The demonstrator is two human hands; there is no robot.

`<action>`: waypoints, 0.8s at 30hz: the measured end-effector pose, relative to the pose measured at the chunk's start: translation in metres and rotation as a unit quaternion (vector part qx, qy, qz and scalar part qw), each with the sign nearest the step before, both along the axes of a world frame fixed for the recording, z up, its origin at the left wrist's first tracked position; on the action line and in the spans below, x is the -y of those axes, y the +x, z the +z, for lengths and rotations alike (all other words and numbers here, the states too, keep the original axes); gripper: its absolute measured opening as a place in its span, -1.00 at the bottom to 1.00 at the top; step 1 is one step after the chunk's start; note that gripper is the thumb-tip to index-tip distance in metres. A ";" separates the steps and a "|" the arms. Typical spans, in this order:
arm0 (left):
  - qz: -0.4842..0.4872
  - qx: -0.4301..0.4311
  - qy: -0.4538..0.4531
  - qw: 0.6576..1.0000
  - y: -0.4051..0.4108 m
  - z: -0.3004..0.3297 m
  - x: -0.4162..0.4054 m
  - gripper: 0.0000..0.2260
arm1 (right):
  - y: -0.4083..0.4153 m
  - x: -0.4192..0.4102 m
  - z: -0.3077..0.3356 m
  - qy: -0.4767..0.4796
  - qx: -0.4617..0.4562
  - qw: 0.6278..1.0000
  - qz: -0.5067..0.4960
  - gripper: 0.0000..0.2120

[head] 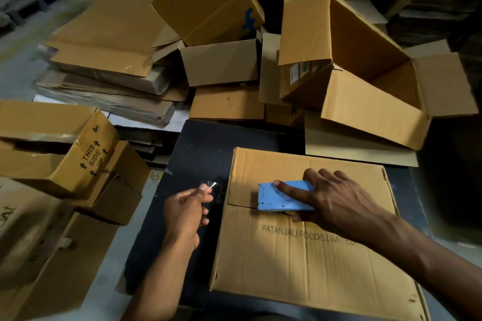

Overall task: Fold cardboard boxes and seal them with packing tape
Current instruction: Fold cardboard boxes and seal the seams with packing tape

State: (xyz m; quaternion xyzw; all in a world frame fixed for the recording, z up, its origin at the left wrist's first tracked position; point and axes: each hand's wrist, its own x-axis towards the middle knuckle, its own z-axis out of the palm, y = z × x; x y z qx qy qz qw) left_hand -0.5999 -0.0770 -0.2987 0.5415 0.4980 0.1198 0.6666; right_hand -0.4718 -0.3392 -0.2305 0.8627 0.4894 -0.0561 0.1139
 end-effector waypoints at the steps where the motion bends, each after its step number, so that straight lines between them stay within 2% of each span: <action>1: 0.003 0.000 -0.006 1.000 -0.002 -0.003 0.000 -0.90 | -0.001 -0.001 0.003 0.008 0.005 1.000 0.004 -0.31; 5: 0.013 -0.010 0.011 1.000 -0.001 -0.007 0.007 -0.92 | -0.004 -0.009 0.014 -0.028 -0.045 0.998 0.015 -0.31; 13: 0.071 0.045 0.038 0.996 -0.011 0.015 0.005 -0.91 | -0.007 -0.032 0.065 0.012 -0.021 1.000 -0.003 -0.29; 18: 0.052 0.079 0.016 0.995 -0.015 0.030 -0.009 -0.90 | -0.020 -0.031 0.094 0.007 -0.031 0.999 0.002 -0.28; 22: 0.027 0.075 0.025 0.997 -0.019 0.027 -0.008 -0.90 | -0.029 -0.029 0.085 0.013 -0.008 1.000 -0.002 -0.33; 24: 0.021 0.053 0.035 0.998 -0.018 0.015 -0.005 -0.91 | -0.030 -0.034 0.065 -0.017 -0.024 0.999 -0.011 -0.30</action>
